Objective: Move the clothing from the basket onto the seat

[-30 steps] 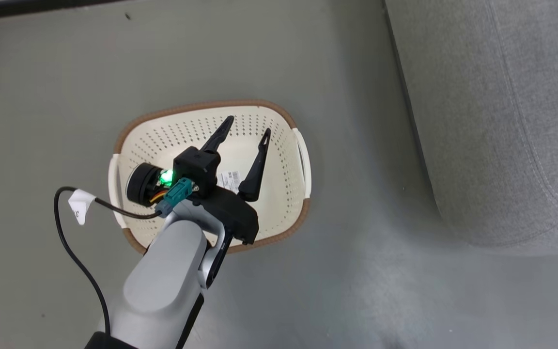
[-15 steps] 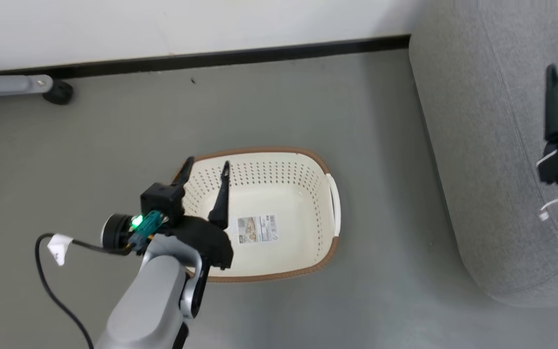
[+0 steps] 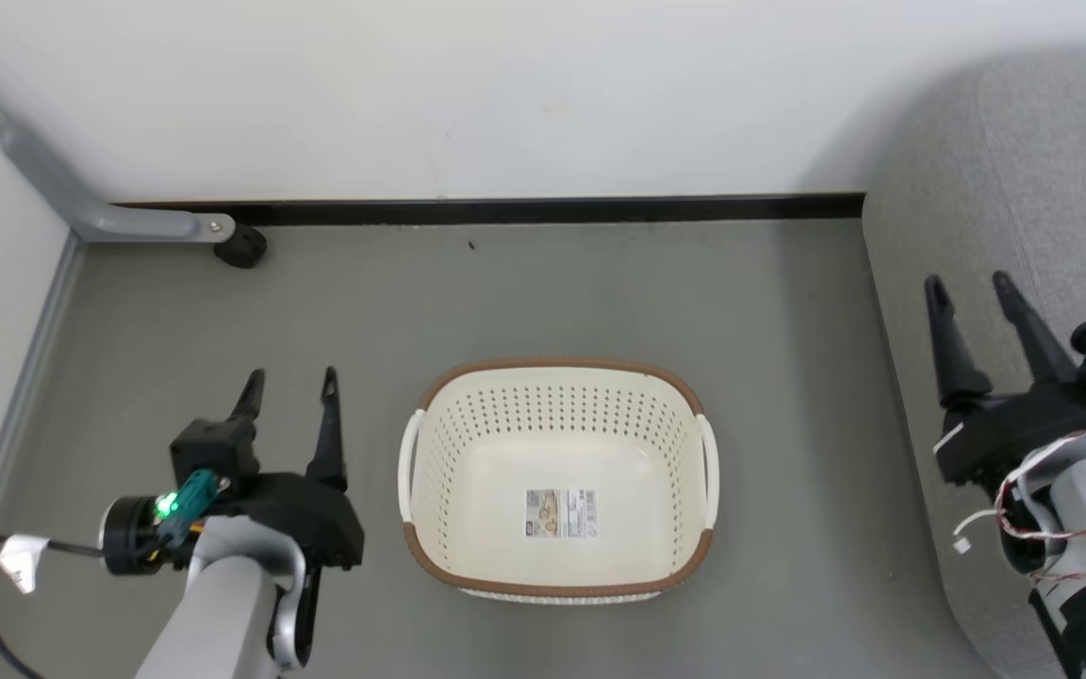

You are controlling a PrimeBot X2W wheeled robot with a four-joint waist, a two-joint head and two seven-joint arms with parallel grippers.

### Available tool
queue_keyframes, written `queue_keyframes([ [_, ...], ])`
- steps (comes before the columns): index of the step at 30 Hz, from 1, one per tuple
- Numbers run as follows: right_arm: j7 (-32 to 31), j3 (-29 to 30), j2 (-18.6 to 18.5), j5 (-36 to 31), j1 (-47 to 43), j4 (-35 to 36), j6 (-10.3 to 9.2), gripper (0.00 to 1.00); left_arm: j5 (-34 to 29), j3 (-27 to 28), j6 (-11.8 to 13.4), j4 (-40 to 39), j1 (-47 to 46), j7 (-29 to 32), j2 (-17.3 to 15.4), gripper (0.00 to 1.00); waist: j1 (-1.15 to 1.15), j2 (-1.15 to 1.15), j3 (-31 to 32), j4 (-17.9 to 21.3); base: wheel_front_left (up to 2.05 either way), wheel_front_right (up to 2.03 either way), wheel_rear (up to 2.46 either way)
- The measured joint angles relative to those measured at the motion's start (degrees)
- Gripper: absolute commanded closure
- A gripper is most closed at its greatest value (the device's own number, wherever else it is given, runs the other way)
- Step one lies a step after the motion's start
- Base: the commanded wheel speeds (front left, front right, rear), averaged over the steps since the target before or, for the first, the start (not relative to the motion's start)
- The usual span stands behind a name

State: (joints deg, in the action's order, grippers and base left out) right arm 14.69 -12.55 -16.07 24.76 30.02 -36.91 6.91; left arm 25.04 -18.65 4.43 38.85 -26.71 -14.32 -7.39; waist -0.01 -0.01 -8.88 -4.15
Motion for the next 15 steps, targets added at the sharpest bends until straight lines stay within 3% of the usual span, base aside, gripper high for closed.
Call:
queue_keyframes([
  [5,0.00,-0.92,2.04,-0.01,-2.70,1.19,0.01,0.00,-0.47,2.24,0.69,-1.47,3.22,0.00,-1.78,0.00,0.00,0.00,2.46,-1.39,0.00,0.00,0.00],
  [15,0.00,-2.29,3.96,-1.25,-9.45,3.36,0.16,0.00,-0.83,6.20,1.34,-5.86,11.11,0.01,-1.82,0.00,0.00,0.00,6.23,-1.88,0.00,0.00,0.00],
])
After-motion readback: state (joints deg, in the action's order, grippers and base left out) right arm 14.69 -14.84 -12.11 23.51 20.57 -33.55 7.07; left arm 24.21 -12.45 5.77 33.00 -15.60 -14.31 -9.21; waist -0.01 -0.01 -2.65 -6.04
